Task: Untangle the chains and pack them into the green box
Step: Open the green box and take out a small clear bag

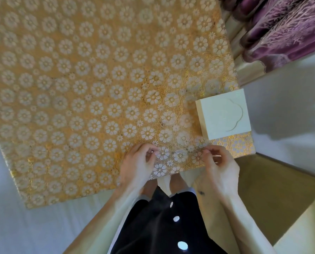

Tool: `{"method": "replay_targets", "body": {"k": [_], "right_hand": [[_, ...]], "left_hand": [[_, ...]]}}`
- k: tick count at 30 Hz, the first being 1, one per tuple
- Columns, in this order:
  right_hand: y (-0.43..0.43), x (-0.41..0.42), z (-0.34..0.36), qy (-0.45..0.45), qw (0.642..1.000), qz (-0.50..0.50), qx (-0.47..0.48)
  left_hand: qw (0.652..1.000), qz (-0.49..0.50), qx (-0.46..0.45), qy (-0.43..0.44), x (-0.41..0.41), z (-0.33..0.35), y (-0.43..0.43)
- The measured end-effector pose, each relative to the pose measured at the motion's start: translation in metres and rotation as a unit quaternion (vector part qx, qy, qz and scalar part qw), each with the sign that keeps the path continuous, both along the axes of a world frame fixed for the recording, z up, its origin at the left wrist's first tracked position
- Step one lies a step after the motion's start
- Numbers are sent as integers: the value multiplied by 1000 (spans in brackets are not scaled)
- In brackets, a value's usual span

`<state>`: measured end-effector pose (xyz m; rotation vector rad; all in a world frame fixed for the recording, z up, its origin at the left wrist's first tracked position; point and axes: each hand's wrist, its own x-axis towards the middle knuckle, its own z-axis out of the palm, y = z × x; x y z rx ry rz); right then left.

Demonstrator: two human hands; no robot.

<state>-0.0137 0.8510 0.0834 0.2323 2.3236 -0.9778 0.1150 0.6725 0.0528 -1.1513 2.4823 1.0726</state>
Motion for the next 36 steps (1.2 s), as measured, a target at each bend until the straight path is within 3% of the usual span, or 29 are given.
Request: {"method": "replay_targets", "body": {"k": [6,10,16,23,31,36], "right_hand": [[7,-5,-16,56,992,89,72],[10,-3,-5,64,985,128,99],[-3,-35,41,181,969,148,82],[-40,-78,34,144,952,236,131],[-68,-76,25,132,941,223,216],[-72,-94,31,70,945,227,225]], "left_hand": [[995,-49,-88,-13,6,-10,-2],[993,-78,-91,-7,-4,-4,0],[981,-154,-74,91,-75,-3,-7],[952,-267,-77,128,-122,-38,3],[957,-222,-99,161,-125,-51,13],[951,-236,-123,158,-123,-54,13]]}}
